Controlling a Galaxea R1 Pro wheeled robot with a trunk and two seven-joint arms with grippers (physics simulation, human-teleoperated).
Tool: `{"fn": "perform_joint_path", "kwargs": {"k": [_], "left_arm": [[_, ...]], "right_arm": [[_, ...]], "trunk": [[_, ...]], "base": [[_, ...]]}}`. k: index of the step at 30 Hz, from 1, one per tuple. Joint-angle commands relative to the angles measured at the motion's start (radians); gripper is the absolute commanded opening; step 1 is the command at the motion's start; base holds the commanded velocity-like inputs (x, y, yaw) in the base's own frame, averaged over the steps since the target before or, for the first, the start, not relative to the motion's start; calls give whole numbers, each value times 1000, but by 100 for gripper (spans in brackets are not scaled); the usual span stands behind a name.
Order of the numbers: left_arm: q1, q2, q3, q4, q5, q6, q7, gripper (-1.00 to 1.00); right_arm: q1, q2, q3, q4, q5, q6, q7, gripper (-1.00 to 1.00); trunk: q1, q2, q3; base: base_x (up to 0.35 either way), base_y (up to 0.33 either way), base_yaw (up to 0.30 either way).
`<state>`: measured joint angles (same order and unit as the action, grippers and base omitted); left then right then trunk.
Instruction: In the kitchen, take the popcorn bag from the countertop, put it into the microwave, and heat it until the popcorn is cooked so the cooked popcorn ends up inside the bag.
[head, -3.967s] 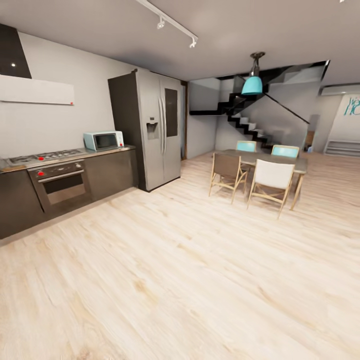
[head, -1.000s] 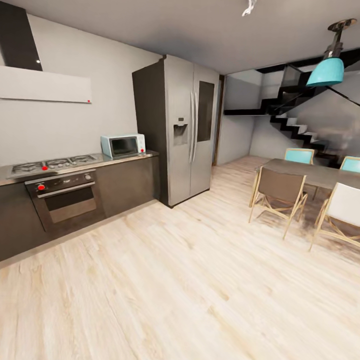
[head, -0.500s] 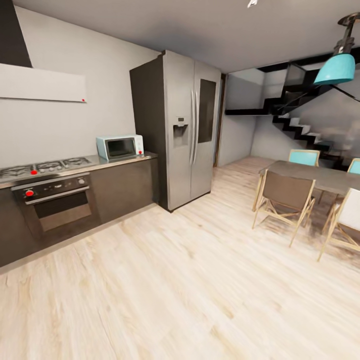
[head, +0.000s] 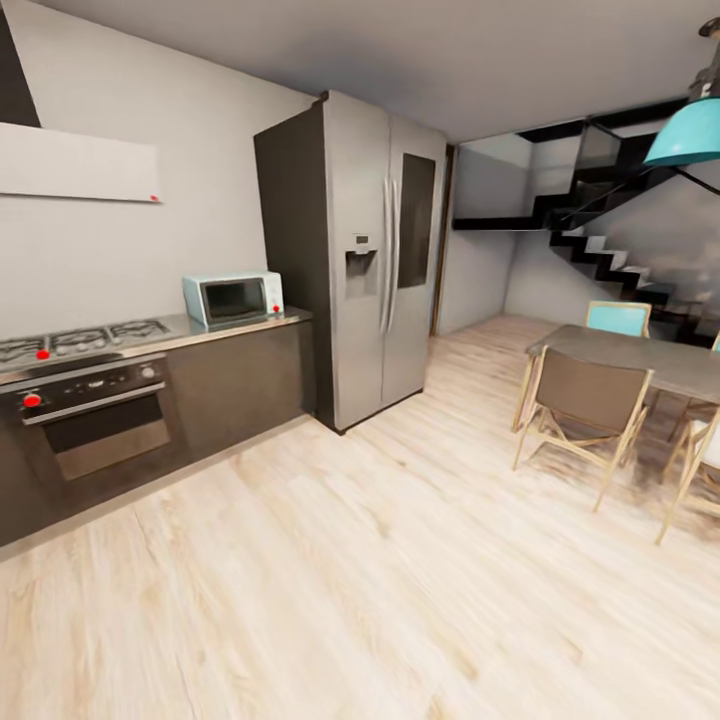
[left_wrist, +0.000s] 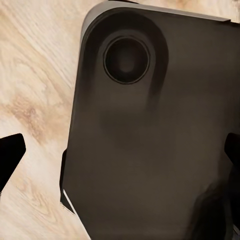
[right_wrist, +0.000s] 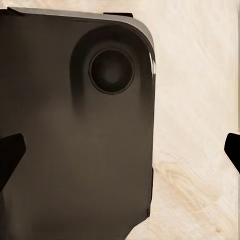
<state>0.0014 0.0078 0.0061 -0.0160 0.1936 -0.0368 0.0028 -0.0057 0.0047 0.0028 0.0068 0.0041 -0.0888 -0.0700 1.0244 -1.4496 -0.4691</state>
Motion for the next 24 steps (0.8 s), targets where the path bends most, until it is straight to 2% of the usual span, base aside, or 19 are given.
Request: {"fn": "perform_joint_path", "kwargs": {"k": [1,24], "left_arm": [[0,0,0,-1,5,-2,0,100],[0,0,0,-1,6,-2,0,100]], "right_arm": [[-1,1,0,1,1,-3,-3,100],[-1,4,2,1,4,-2,-8,100]], "trunk": [[1,0,-1],[1,0,-1]], "base": [[335,0,0],[335,0,0]]}}
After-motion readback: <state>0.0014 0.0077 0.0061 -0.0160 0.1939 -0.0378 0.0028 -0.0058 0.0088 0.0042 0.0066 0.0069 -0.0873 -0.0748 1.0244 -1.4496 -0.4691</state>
